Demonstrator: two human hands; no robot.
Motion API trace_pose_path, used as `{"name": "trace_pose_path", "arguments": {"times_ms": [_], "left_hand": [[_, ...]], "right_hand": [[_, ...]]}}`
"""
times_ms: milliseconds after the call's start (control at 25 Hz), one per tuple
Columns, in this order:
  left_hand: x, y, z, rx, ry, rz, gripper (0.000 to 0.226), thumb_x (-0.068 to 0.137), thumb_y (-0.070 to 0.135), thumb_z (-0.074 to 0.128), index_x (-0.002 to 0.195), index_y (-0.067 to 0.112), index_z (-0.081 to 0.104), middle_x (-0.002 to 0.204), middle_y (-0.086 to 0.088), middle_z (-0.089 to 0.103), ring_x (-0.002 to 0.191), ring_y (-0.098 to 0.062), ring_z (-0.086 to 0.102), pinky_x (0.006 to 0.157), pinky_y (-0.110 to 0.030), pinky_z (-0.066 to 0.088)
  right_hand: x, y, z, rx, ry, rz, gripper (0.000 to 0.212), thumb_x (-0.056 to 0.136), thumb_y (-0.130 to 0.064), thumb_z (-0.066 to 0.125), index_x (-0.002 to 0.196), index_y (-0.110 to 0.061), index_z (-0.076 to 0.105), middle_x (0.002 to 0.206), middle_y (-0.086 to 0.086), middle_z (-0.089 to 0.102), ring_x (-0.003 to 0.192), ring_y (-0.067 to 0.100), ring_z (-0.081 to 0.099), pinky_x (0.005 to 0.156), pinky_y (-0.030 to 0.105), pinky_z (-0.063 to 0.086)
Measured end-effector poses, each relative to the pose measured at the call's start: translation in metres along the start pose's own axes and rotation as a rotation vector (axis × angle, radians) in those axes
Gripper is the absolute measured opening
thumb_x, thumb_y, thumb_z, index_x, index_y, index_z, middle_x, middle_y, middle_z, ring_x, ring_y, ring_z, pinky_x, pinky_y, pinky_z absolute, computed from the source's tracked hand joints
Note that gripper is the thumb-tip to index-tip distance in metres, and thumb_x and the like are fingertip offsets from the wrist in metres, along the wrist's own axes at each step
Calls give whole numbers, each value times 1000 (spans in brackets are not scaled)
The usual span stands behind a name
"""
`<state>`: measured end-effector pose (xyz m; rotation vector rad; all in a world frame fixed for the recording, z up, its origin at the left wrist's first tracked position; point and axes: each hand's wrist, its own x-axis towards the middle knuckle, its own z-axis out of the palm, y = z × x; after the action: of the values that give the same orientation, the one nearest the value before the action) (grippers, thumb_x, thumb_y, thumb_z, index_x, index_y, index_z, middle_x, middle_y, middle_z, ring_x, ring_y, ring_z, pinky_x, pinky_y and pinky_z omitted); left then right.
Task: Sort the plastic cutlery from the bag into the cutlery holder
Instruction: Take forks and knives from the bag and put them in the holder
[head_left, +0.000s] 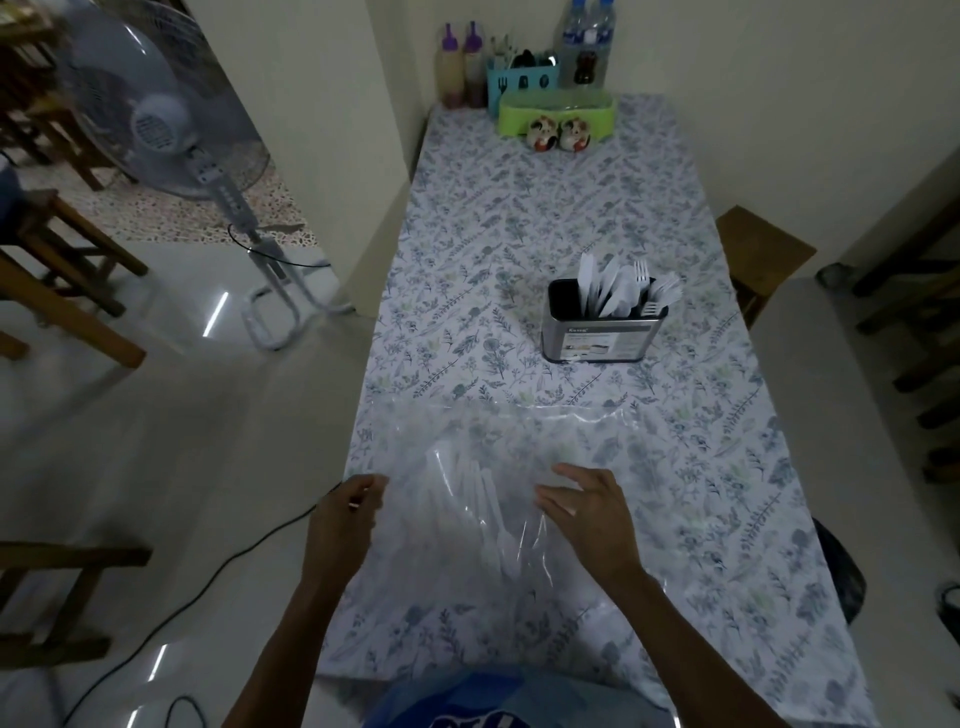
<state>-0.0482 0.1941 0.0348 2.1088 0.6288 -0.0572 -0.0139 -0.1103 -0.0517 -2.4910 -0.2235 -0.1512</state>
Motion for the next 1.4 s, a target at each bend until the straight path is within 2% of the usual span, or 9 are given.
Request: {"name": "trace_pose_path", "arguments": {"times_ms": [160,280,400,600,720,800,1080,1280,1400], "left_hand": [[-2,29,-10,61,-5,58,14,98,25,64,92,26,76,63,10,62,54,-9,53,62,-31,47],[-7,48,-13,132,-20,118,14,98,24,64,91,22,76,60,13,59,52,-5,52,62,-31,46],[-12,65,-16,204,-21,187,16,100,25,62,97,19,77,67,13,62,58,-2,55,59,-24,42],[-12,80,-23,304,-32,250,21,101,29,59,109,20,77,94,-2,73,73,-9,62,65,-18,41],[-18,96,-30,256,-43,263,20,100,28,61,110,22,77,93,3,72,68,-4,61,64,-20,43],[-21,107,-37,247,-23,305,19,99,28,62,110,22,77,93,6,72,65,-2,61,65,-15,41],[-30,136,-44,284,21,380,19,98,26,63,111,22,77,95,4,73,76,5,61,68,-1,38],[-35,137,-48,256,5,343,20,98,29,63,112,24,77,98,10,72,81,5,62,67,0,39],[-37,137,-55,203,38,304,18,98,28,63,110,28,76,95,11,73,78,0,64,69,-11,41]], "right_hand": [[-5,1,9,49,-60,73,18,77,-36,84,93,-31,81,111,-14,71,103,12,59,91,29,50],[-6,2,12,-1,-100,47,10,82,-38,78,89,-31,78,105,-14,71,97,14,63,89,30,48],[-6,-2,9,-68,-101,16,8,81,-34,78,87,-29,78,100,-8,72,86,19,65,81,34,53],[-9,-17,-4,-143,-114,-3,10,87,-32,73,91,-26,79,89,-5,73,79,20,64,70,36,55],[-13,-27,-14,-117,-127,29,10,87,-31,73,94,-25,78,86,-6,75,77,16,65,71,37,55],[-13,-32,-23,-70,-106,65,10,86,-30,76,94,-25,75,83,-8,74,76,14,64,72,35,53],[-10,-43,-41,-26,-70,89,4,87,-26,74,89,-25,71,80,-7,70,72,15,59,69,35,54],[-14,-53,-46,-10,-47,115,7,86,-24,76,86,-26,69,78,-7,68,69,13,57,65,35,54],[-18,-59,-56,-26,5,111,9,84,-23,78,85,-26,69,78,-10,69,69,11,58,66,31,51]]}}
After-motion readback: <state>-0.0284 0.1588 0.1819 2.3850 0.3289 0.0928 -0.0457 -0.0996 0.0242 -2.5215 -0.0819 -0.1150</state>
